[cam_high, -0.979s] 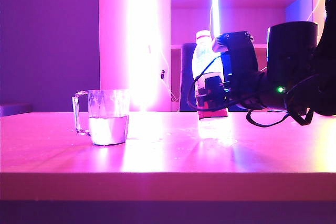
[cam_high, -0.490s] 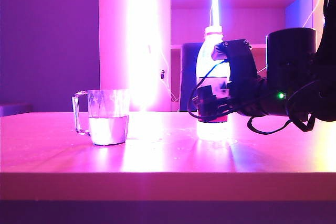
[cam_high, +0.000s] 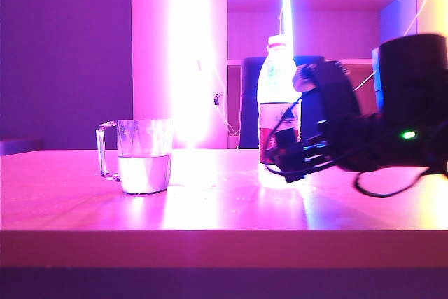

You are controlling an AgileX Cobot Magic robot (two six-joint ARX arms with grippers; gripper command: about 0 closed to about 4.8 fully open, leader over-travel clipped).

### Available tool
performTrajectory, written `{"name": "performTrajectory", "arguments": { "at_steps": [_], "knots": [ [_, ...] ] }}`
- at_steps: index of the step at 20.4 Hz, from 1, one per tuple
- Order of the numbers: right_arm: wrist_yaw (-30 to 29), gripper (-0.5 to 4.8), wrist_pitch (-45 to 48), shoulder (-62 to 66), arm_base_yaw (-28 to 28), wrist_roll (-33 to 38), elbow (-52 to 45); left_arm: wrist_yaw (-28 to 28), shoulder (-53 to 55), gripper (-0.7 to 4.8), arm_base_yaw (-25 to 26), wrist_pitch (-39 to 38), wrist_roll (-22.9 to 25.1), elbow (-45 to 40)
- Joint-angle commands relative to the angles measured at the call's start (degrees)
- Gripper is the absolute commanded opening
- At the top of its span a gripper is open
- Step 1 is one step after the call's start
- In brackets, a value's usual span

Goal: Pick up the mineral water bottle on the table and pour water into the mug until it's half full.

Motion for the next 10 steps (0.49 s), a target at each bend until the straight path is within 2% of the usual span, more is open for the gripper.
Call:
{"name": "performTrajectory", "arguments": {
  "at_steps": [1, 2, 3, 4, 5, 6, 7, 10],
  "knots": [
    [1.7, 4.79, 2.3, -6.7, 1.6, 0.2, -6.7, -4.3, 0.1, -0.05, 0.0, 1.2, 0.2, -2.9],
    [1.9, 3.68, 2.3, -10.7, 2.3, 0.2, -9.7, -4.2, 0.1, -0.05, 0.0, 3.9, -1.1, -4.3],
    [2.1, 2.83, 2.3, -13.5, 3.0, 0.2, -11.5, -4.2, 0.1, -0.05, 0.0, 5.5, -3.0, -5.1],
    [3.0, 1.55, 2.2, -18.1, 4.0, 0.2, -14.3, -4.2, 0.1, -0.05, 0.0, 8.1, -5.9, -6.2],
    [3.2, 0.84, 2.2, -21.2, 4.9, 0.2, -16.0, -4.2, 0.1, -0.05, 0.0, 9.9, -6.9, -6.9],
    [4.0, 0.38, 2.2, -24.3, 5.6, 0.2, -17.5, -4.2, 0.1, -0.05, 0.0, 11.5, -7.1, -7.7],
    [4.2, 0.22, 2.2, -26.7, 6.6, 0.2, -18.6, -4.2, 0.1, -0.06, 0.0, 12.5, -7.1, -8.3],
    [3.9, 0.16, 2.1, -35.4, 11.3, 0.2, -20.8, -4.2, 0.1, -0.05, 0.0, 17.2, -7.1, -11.3]
  ]
}}
